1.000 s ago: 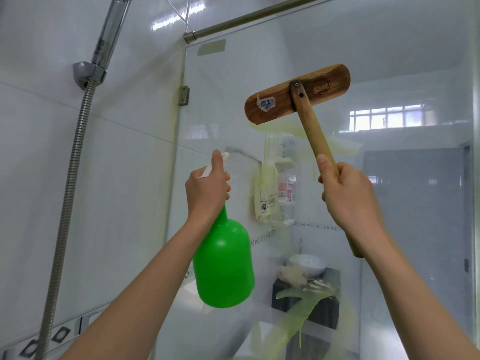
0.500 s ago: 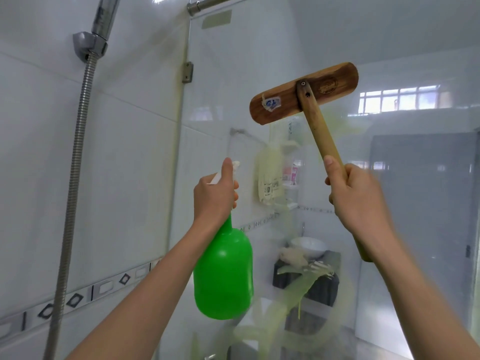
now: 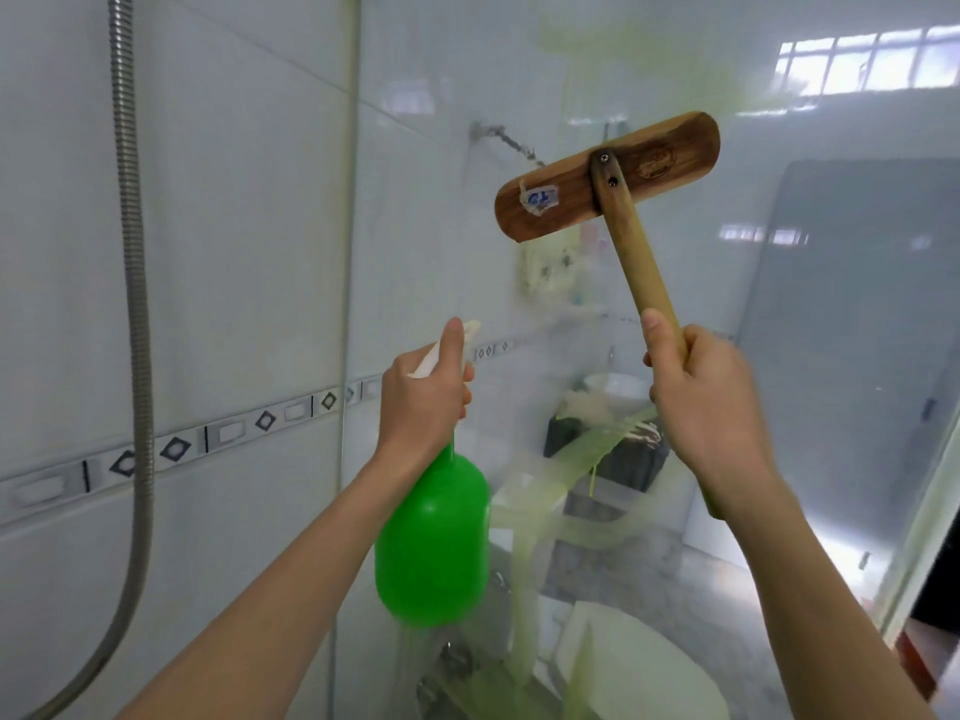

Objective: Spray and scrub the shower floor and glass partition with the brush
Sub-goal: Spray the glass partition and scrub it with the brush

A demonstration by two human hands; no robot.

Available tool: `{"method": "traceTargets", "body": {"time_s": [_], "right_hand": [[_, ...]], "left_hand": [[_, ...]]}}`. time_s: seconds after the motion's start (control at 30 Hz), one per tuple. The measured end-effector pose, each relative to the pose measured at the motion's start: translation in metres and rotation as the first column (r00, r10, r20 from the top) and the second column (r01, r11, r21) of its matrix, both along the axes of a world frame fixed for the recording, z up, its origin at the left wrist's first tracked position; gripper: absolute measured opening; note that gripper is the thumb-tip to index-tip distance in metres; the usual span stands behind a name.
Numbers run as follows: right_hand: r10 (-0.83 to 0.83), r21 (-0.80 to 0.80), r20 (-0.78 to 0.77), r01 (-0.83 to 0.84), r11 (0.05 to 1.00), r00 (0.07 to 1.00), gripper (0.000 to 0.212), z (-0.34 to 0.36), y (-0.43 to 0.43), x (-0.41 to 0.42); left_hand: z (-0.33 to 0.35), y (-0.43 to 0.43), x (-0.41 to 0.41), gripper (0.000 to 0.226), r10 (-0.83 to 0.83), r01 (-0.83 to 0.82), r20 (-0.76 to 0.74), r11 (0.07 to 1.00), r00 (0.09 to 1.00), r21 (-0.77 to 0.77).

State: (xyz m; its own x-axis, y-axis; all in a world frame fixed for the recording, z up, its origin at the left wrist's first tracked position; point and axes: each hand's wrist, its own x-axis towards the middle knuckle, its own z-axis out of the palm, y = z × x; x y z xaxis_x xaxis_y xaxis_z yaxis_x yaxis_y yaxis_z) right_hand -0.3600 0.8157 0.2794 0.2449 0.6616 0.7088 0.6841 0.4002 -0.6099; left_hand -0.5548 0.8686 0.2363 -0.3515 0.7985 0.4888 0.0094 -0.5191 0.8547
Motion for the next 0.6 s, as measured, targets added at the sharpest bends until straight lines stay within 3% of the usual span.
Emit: {"method": "traceTargets", "body": {"time_s": [0.2, 0.6], "right_hand": [[0.000, -0.027, -0.001, 0.000, 1.000, 1.000, 0.057, -0.025, -0.003, 0.005], [0.014, -0.099, -0.029, -0.016, 0.995, 0.999, 0.053, -0.058, -0.020, 0.020]], "left_hand": [[-0.051, -0.010, 0.006, 0.049, -0.048, 0.046, -0.021, 0.997, 0.999, -0.068], [-0.144, -0.028, 0.035, 0.049, -0.007, 0.005, -0.058, 0.999, 0.998, -0.043]]}}
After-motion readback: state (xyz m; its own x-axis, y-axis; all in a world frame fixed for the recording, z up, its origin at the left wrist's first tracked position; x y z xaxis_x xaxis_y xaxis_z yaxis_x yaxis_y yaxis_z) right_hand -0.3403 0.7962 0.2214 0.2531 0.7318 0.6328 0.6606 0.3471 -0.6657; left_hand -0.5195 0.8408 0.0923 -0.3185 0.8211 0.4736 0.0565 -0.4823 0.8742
